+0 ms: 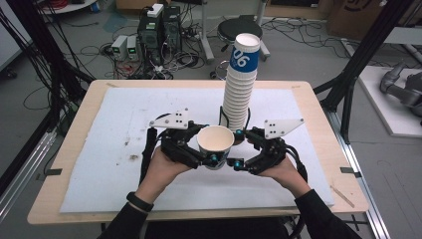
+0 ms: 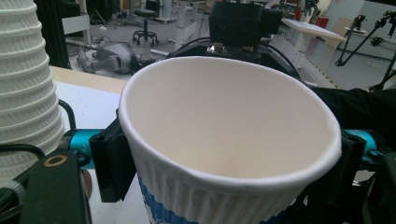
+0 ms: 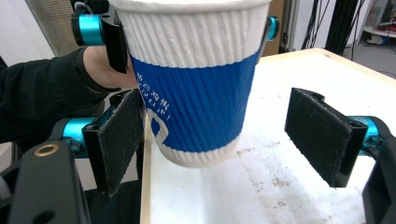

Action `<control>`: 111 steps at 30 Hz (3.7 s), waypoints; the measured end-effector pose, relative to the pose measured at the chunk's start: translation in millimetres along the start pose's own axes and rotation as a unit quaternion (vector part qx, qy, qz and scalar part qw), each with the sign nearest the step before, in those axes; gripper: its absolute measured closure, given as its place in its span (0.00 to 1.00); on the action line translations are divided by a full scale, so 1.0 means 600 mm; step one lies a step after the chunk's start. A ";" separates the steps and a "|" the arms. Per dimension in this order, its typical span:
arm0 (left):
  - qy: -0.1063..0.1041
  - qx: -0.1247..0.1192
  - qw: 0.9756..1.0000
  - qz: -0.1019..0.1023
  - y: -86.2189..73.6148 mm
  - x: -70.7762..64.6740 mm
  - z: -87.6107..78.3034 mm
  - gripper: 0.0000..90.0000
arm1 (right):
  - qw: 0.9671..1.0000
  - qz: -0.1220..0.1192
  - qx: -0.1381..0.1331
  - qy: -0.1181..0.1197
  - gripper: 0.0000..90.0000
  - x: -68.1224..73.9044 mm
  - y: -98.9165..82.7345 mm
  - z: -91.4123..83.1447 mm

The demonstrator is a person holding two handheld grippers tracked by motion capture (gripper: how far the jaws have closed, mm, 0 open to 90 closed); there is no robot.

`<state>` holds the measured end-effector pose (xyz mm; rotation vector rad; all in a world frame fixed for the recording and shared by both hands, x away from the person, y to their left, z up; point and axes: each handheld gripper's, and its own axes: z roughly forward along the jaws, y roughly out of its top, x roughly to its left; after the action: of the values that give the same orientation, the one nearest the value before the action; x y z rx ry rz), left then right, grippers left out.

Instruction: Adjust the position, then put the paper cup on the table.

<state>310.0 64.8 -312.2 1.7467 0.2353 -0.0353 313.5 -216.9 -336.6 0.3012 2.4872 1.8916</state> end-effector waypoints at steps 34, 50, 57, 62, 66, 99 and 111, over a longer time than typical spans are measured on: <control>0.019 -0.004 1.000 0.008 -0.001 0.012 -0.010 0.24 | 0.993 0.003 -0.008 -0.115 0.22 -0.045 -0.015 -0.110; 0.016 -0.003 1.000 0.012 0.003 0.011 -0.008 0.24 | 0.990 0.013 -0.015 -0.137 0.22 -0.051 -0.017 -0.134; 0.015 -0.004 1.000 0.015 0.006 0.007 -0.009 0.24 | 0.990 0.009 -0.018 -0.140 0.22 -0.052 -0.017 -0.135; 0.015 -0.003 1.000 0.016 0.006 0.005 -0.010 0.24 | 0.989 0.004 -0.021 -0.145 0.22 -0.053 -0.017 -0.136; 0.017 -0.004 1.000 0.015 0.006 0.006 -0.011 0.24 | 0.988 0.005 -0.021 -0.150 0.22 -0.055 -0.017 -0.138; 0.104 -0.014 0.994 0.010 -0.008 0.044 -0.075 0.24 | 0.983 -0.005 -0.012 -0.183 0.22 -0.063 -0.024 -0.141; 0.162 -0.001 0.987 0.010 -0.026 0.072 -0.104 0.24 | 0.983 -0.001 -0.011 -0.184 0.22 -0.065 -0.025 -0.142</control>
<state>342.5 134.2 -322.1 1.7469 0.4558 0.2653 339.4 -308.1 -332.1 0.5881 2.2197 1.6764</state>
